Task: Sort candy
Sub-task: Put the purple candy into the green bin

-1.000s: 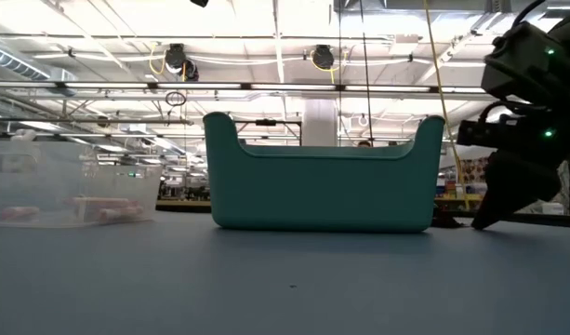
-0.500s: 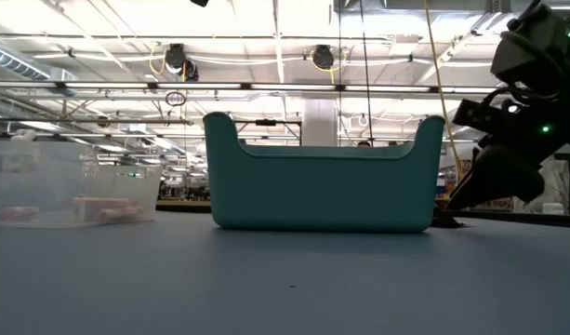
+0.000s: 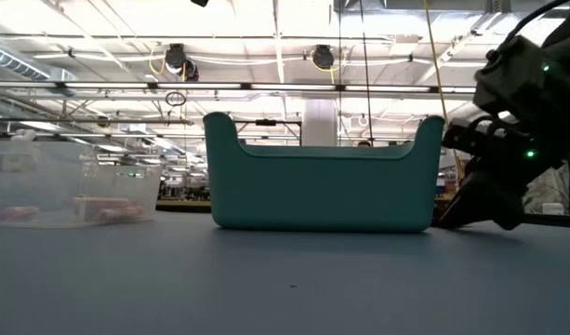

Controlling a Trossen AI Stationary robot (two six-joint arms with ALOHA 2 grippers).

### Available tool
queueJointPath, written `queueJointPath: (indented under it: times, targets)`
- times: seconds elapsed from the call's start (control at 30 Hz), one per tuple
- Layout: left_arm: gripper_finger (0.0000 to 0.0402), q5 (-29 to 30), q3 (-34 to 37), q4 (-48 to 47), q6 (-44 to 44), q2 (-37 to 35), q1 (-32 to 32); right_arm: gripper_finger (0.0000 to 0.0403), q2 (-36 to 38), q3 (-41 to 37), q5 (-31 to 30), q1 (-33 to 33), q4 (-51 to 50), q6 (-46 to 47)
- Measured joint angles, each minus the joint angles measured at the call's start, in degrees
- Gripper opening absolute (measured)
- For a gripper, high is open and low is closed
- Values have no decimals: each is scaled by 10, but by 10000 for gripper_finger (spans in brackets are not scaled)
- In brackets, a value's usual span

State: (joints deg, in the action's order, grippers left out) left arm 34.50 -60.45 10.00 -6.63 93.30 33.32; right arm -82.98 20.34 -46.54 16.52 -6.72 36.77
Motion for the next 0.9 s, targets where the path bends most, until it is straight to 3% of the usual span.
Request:
queueJointPath:
  times: [0.13, 0.3, 0.37, 0.73, 0.9]
  targets:
    - [112, 0, 0, 0, 0, 0, 0, 142, -23, 1, -6, -20, 8, 3]
    - [112, 0, 0, 0, 0, 0, 0, 34, -31, 1, -2, -29, 5, 7]
    - [112, 0, 0, 0, 1, 0, 0, 10, -28, 0, -1, -29, 1, 15]
    - [112, -4, 0, 42, 11, 0, -12, 1, 19, -3, 0, 4, -27, 97]
    - [112, -16, 0, 50, 11, 0, -12, 0, 54, 2, 6, 17, -86, 129]
